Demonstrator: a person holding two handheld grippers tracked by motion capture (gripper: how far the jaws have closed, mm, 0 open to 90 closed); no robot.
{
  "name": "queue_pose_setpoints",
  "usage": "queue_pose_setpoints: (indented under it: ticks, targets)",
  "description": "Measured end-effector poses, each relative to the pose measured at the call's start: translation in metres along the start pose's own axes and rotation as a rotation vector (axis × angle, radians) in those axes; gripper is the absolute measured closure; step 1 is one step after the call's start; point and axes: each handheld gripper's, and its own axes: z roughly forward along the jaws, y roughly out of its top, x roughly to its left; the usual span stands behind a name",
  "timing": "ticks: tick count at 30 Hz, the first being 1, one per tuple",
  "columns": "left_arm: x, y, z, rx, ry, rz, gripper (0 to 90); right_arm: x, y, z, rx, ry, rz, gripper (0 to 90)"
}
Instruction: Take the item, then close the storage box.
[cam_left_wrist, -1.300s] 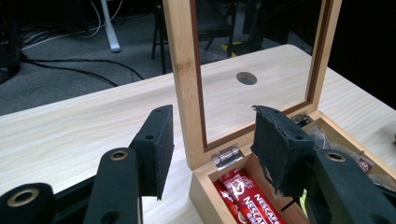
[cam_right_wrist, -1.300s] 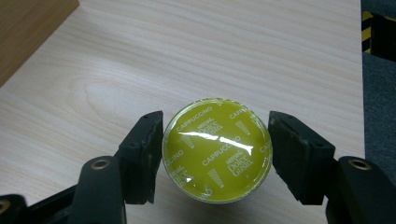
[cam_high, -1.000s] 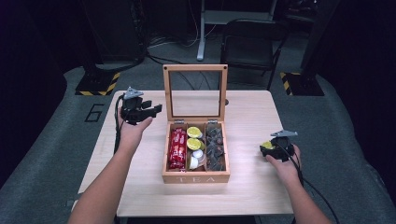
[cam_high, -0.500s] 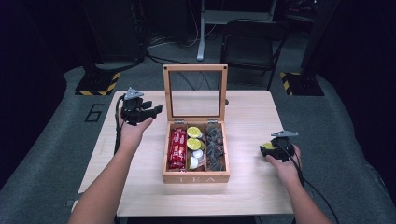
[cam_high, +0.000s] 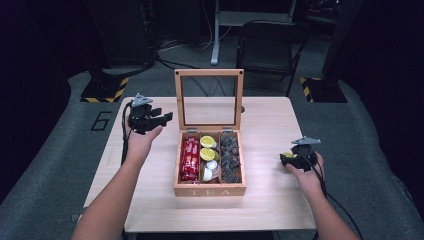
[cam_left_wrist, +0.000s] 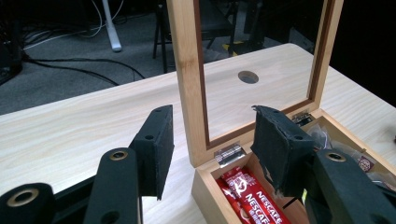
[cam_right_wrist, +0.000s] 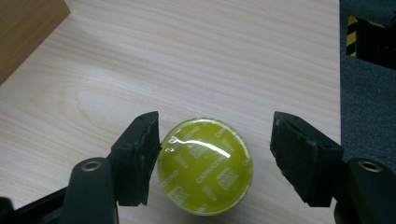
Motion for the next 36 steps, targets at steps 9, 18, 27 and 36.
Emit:
queue_pose_setpoints:
  ticks: [9,18,27,36]
  targets:
    - [0.0,0.001,-0.002,-0.001,-0.001,0.003,47.9,0.008,0.022,-0.014,-0.04,0.012,-0.05,32.3]
    - [-0.001,0.001,-0.001,0.001,-0.003,-0.001,47.9,0.029,0.045,-0.024,-0.064,0.062,-0.1,32.9]
    - [0.0,0.002,0.001,0.002,-0.007,-0.002,47.9,0.046,0.07,-0.031,-0.098,0.103,-0.139,34.1]
    - [-0.001,0.002,0.001,-0.006,-0.01,-0.005,47.7,0.06,0.091,-0.037,-0.123,0.136,-0.173,34.8]
